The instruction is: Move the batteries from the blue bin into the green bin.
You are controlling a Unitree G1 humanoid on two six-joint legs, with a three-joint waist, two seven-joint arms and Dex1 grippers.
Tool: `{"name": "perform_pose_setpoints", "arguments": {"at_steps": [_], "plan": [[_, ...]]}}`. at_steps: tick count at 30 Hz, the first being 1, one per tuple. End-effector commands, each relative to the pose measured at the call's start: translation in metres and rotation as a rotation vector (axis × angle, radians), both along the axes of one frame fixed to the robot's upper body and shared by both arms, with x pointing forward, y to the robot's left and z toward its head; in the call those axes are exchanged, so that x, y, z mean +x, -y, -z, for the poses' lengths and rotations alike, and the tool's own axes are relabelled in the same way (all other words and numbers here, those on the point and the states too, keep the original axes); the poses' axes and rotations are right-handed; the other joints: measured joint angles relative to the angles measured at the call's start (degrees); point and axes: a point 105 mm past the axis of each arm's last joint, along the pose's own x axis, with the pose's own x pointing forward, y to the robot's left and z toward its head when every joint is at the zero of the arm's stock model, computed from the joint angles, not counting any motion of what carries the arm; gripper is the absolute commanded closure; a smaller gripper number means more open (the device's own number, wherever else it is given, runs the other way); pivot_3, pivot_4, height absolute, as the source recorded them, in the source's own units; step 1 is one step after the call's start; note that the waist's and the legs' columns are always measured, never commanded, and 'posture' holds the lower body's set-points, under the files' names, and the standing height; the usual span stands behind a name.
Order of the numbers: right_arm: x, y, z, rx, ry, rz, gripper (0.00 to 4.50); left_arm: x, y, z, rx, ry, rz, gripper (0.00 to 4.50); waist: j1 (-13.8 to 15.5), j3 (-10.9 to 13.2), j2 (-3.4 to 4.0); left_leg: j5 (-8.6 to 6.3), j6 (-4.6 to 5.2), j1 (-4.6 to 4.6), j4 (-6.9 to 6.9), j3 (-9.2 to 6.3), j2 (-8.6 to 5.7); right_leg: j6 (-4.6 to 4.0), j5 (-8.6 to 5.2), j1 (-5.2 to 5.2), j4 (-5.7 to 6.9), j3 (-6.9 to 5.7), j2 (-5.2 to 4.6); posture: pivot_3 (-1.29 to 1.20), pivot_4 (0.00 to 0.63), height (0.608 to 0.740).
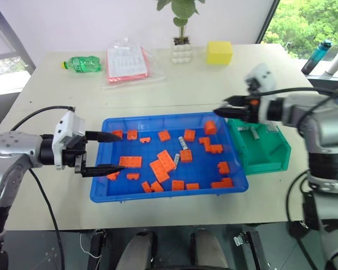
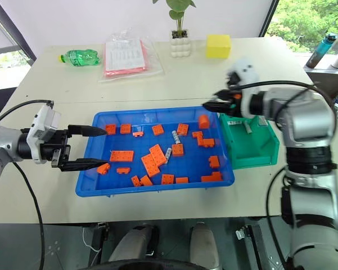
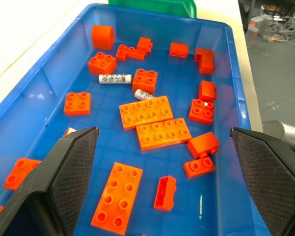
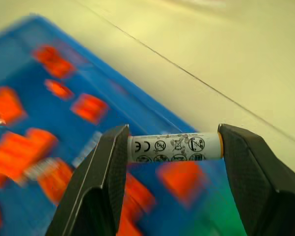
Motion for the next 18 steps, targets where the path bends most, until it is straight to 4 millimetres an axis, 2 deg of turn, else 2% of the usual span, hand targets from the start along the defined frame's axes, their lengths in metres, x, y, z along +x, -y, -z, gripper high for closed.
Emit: {"name": "perform_pose_setpoints", "arguments": {"at_steps": [1,3,5,8,10,14,16,18], "plan": [[-0.012,0.033,-0.003,0.004,0.017,0.100,2.26,0.004,0.002,-0.003,-0.005,0.031,0.013,0.00,0.0,0.0,0.00,0.00,0.00,0.00,0.00,0.03,0.01,0.00,0.00,0.01,0.00,0.00,0.01,0.00,0.150,0.726],[-0.016,0.042,0.004,0.018,-0.005,0.143,2.26,0.007,0.004,-0.003,-0.013,0.035,0.017,0.00,-0.1,0.0,0.00,-0.01,0.02,0.00,0.01,0.10,0.03,0.00,0.00,0.01,0.00,0.03,0.01,0.00,0.150,0.726],[-0.017,0.046,0.010,0.027,-0.019,0.166,1.24,0.008,0.005,-0.004,-0.018,0.038,0.021,0.00,-0.3,0.0,0.00,-0.01,0.02,0.00,0.01,0.15,0.06,0.00,0.00,-0.01,0.00,0.05,0.02,0.00,0.150,0.726],[-0.017,0.044,0.010,-0.021,0.001,0.150,0.04,0.010,0.006,-0.005,-0.019,0.041,0.025,0.00,-0.3,0.0,0.01,-0.01,0.02,0.00,0.02,0.15,0.07,0.00,0.00,-0.01,0.02,0.05,0.03,0.00,0.150,0.726],[-0.015,0.037,0.000,-0.035,0.042,0.100,0.04,0.011,0.006,-0.006,-0.018,0.044,0.026,0.00,-0.2,0.0,0.01,-0.01,0.02,0.00,0.03,0.15,0.06,0.00,0.00,-0.01,0.01,0.05,0.02,0.00,0.150,0.726],[-0.016,-0.007,-0.032,-0.040,0.143,-0.159,0.04,0.011,0.006,-0.009,-0.016,0.050,0.027,0.00,-0.5,0.0,0.06,-0.01,0.01,0.00,0.03,0.16,0.07,0.00,0.00,-0.03,-0.02,0.06,0.04,0.00,0.150,0.726],[-0.022,-0.051,-0.032,-0.055,0.147,-0.396,0.04,0.010,0.006,-0.010,-0.014,0.054,0.029,0.00,-0.7,0.0,0.06,-0.01,0.01,0.00,0.02,0.13,0.09,0.00,0.00,-0.04,-0.02,0.05,0.06,0.00,0.150,0.726],[-0.025,-0.086,-0.020,-0.114,0.142,-0.564,0.04,0.010,0.006,-0.010,-0.011,0.059,0.028,0.00,-1.2,0.0,0.02,-0.01,0.01,0.01,0.01,0.12,0.10,0.00,0.00,-0.03,-0.02,0.05,0.07,0.00,0.150,0.726]]}}
